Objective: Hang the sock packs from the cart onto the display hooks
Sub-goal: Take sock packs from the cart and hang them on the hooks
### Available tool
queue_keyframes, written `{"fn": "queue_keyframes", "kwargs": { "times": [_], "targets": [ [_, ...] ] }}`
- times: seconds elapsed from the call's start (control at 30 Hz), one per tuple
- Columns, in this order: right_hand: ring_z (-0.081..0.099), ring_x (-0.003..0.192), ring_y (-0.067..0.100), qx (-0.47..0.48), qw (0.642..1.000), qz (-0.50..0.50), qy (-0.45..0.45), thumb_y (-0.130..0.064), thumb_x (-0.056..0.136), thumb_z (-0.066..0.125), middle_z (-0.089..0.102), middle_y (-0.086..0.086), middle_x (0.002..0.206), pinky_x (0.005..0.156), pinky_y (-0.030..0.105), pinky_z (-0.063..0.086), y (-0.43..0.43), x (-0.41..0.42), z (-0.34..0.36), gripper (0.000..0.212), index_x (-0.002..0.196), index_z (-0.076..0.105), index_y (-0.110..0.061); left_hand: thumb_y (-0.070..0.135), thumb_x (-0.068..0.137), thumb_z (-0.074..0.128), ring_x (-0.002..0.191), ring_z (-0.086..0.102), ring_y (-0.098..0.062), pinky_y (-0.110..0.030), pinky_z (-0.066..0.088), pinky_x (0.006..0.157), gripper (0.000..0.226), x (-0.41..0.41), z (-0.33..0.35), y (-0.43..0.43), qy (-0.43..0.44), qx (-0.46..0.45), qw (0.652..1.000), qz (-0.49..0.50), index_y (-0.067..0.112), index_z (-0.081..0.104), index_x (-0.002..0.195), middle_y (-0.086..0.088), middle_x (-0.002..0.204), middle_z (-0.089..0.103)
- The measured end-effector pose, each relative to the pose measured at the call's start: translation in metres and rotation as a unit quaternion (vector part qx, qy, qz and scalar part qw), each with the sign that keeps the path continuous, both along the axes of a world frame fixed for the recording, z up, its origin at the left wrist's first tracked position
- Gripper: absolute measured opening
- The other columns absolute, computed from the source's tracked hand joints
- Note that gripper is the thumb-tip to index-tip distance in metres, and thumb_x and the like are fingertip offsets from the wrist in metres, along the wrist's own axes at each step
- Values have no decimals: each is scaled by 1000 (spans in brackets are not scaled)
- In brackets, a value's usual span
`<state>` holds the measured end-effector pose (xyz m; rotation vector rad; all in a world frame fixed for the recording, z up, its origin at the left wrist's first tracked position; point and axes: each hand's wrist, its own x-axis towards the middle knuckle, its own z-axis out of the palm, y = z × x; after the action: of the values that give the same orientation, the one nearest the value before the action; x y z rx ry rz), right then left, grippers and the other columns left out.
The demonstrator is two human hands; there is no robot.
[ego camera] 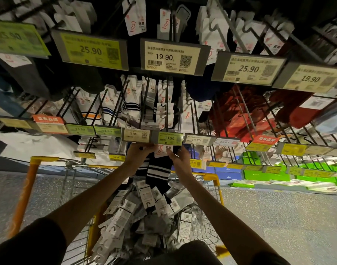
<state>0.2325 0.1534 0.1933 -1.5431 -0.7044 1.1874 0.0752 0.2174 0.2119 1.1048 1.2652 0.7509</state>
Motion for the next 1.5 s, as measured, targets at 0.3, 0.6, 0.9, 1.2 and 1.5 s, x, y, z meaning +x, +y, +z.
{"fn": "queue_keyframes", "kwargs": {
  "times": [0.3, 0.6, 0.9, 1.2, 1.5],
  "targets": [
    [59, 77, 20, -45, 994, -36, -95, 4, 90, 55, 65, 5, 80, 66, 29, 48, 45, 6, -12, 19, 83, 63, -12, 24, 76, 74, 103, 61, -29, -48, 52, 94, 34, 14, -14, 9, 184, 33, 982, 10, 9, 63, 104, -12, 108, 68],
    [36, 63, -2, -216, 973, 53, -64, -5, 102, 41, 36, -10, 76, 59, 15, 30, 58, 15, -4, 43, 74, 23, -32, -9, 81, 55, 106, 63, -25, -28, 52, 78, 40, -10, -16, -5, 299, 40, 952, -46, 16, 76, 104, -6, 125, 67],
    [46, 62, 11, -127, 991, -23, -35, -10, 100, 50, 54, 6, 72, 60, 24, 40, 23, -9, -7, 23, 84, 59, 4, -6, 78, 61, 84, 66, -28, -38, 57, 72, 35, -16, -20, -19, 232, 0, 972, -46, 20, 79, 91, -8, 102, 73],
    [70, 81, 8, -69, 994, 79, 14, 2, 89, 65, 69, 9, 102, 69, 23, 56, -42, -6, -8, 23, 109, 58, -7, -12, 81, 58, 87, 63, -16, -20, 50, 73, 36, 8, -11, -39, 61, -64, 988, -123, 17, 77, 71, 1, 84, 72],
    [70, 85, 10, -10, 1000, 14, -11, 9, 89, 62, 70, 11, 98, 77, 22, 55, -10, 12, 4, 12, 93, 58, -2, -10, 82, 64, 104, 66, -25, -37, 57, 85, 25, 22, -8, -38, 38, 6, 998, 43, 12, 58, 93, -14, 106, 70]
  ]
}}
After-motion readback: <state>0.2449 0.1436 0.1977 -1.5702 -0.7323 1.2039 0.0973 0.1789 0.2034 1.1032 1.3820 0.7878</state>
